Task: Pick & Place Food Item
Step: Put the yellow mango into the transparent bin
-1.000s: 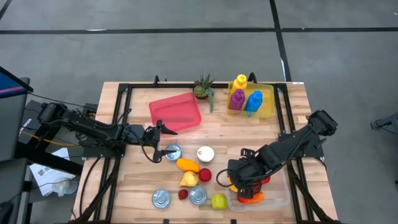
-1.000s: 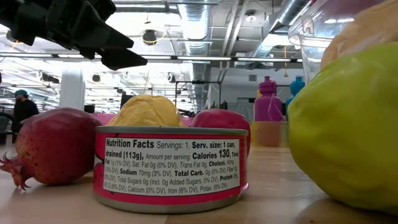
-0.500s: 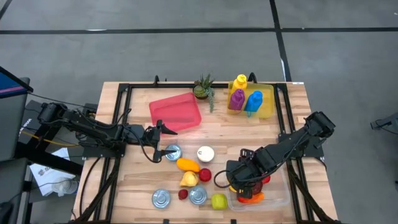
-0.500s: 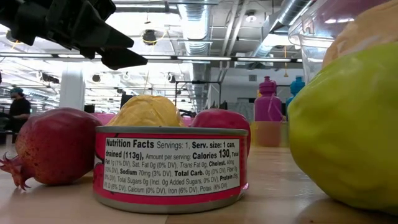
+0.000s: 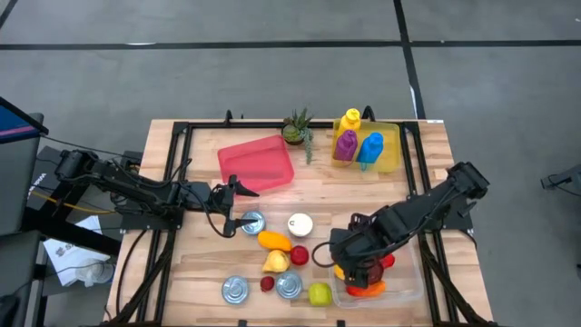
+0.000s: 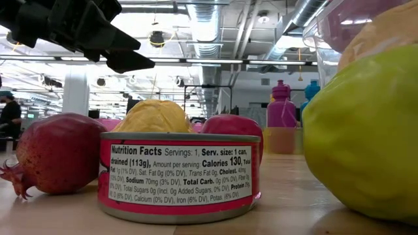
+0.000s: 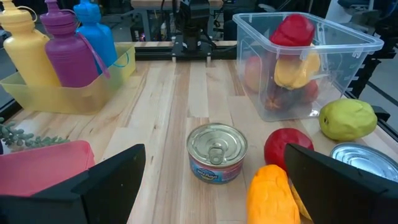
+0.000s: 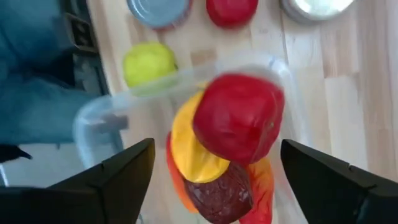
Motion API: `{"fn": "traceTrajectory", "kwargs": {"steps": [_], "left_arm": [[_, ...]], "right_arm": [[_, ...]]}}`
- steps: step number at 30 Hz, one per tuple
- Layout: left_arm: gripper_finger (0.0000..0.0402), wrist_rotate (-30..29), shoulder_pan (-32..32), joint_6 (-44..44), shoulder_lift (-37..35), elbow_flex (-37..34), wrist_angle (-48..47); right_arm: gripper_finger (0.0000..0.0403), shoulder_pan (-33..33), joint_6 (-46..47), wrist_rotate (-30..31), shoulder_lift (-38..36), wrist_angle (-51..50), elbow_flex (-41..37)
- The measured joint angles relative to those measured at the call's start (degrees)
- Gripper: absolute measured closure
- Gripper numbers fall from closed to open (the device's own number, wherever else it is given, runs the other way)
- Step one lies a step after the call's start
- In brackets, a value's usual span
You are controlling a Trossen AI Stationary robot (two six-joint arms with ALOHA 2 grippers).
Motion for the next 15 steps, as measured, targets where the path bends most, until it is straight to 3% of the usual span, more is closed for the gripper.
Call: {"fn": "traceTrajectory", "kwargs": {"steps": [6,11,15], "left_arm": [[0.0027,0.0,-0.2,-0.2,0.0,0.0,2.0],[0.0027,0.0,-1.5,-0.2,0.0,0.0,4.7],[0.0027,0.0,-2.4,0.0,0.0,0.0,7.3]], "right_arm": [[0.0055,0.9,-4.0,9.2,0.0,2.3,4.3],[0.0055,3.0,-12.2,25.1,0.1,9.4,4.3],[0.0055,4.4,-21.8,34.7,0.3,22.0,3.2]]}}
